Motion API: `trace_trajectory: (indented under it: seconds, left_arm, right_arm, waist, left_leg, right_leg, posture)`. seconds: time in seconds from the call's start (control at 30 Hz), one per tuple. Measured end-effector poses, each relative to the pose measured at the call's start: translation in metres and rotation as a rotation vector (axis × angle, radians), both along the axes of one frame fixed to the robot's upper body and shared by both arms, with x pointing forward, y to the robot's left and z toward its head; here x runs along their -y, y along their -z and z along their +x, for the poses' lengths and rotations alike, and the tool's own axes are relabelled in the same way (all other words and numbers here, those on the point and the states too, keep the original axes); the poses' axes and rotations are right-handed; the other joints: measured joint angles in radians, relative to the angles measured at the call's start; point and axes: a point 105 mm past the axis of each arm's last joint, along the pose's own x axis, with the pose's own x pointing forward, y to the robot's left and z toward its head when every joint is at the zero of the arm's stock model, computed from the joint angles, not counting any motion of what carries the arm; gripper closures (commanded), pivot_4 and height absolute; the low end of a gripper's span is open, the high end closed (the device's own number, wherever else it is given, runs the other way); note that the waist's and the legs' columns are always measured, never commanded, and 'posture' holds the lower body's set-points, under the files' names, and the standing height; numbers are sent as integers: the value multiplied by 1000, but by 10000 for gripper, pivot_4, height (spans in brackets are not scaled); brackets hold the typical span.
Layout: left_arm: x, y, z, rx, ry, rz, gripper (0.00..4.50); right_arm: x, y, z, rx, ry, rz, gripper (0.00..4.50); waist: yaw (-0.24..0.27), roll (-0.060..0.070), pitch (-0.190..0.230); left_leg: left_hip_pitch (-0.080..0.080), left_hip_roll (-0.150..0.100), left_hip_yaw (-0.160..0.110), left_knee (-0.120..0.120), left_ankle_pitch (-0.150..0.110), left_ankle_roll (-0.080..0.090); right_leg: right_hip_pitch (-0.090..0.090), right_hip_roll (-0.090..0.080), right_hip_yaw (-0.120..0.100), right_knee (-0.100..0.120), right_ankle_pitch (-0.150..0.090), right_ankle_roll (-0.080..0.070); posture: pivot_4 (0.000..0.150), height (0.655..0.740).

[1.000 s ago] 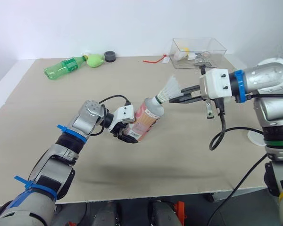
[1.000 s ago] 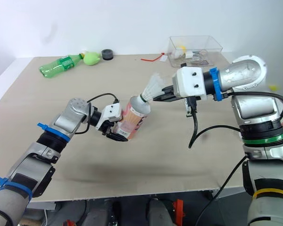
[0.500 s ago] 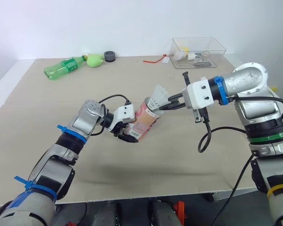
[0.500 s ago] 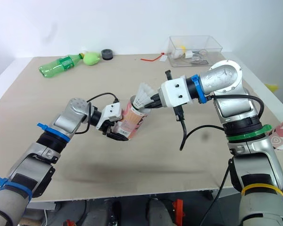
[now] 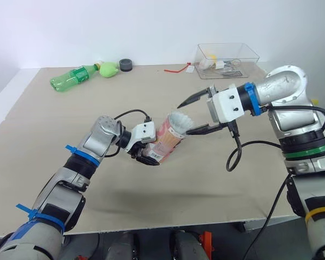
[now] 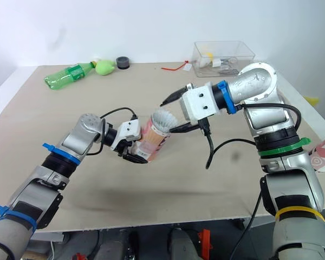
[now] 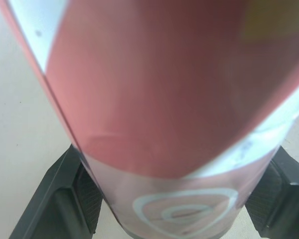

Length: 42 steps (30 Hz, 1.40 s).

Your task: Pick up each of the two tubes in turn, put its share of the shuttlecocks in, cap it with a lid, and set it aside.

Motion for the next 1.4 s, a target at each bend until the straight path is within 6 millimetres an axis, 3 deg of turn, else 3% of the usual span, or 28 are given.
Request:
trace_trajectory:
  seconds: [0.2, 0.3, 0.4, 0.53, 0.67, 1.2, 1.4]
  left_arm:
    - [-1, 0, 0, 2, -1, -1, 13468]
    - [-1, 0, 0, 3, 1, -1, 13468]
    - [-1, 0, 1, 4, 1, -1, 13468]
    - [-1, 0, 1, 10, 5, 0, 13468]
    - [-2, -1, 2, 13, 4, 1, 13468]
    - [6, -2, 2, 9, 19, -8, 13468]
    - [5, -1, 3, -1, 11, -6, 13468]
  right_arm:
    - [0, -8, 0, -154, 46, 111, 666]
    - [0, -30, -1, -182, 63, 182, 666]
    - [2, -41, -1, -197, 81, 210, 8418]
    - [9, -38, -1, -197, 90, 164, 27743]
    - [-2, -22, -1, -150, 36, 54, 44739]
    - [-44, 50, 17, -78, -154, -422, 44739]
    - [-54, 52, 23, -49, -178, -471, 44739]
  waist:
    - [0, 0, 0]
    - [0, 0, 0]
    - [0, 0, 0]
    - [0, 0, 0]
    - [-1, 0, 0]
    - [-3, 1, 1]
    - [-3, 1, 0]
  left_leg:
    - [0, 0, 0, 0, 0, 0]
    - [0, 0, 0, 0, 0, 0]
    - [0, 0, 0, 0, 0, 0]
    - [0, 0, 0, 0, 0, 0]
    - [0, 1, 0, 0, 0, 0]
    - [-1, 1, 1, 0, 0, 0]
    - [0, 2, 1, 0, 0, 0]
  right_leg:
    - [0, 0, 0, 0, 0, -1]
    - [0, 0, 0, 0, 0, -1]
    - [0, 0, 0, 0, 0, -1]
    - [-1, 0, 0, 0, 0, -1]
    - [-1, 1, 0, 0, 0, -1]
    - [-2, 1, 0, 1, 0, -1]
    - [-2, 2, 0, 2, 0, -1]
  posture:
    - [1500, 7400]
    - [1500, 7400]
    - [1500, 7400]
    - [1500, 7400]
    - [1500, 7400]
    - [1500, 7400]
    - [1500, 7400]
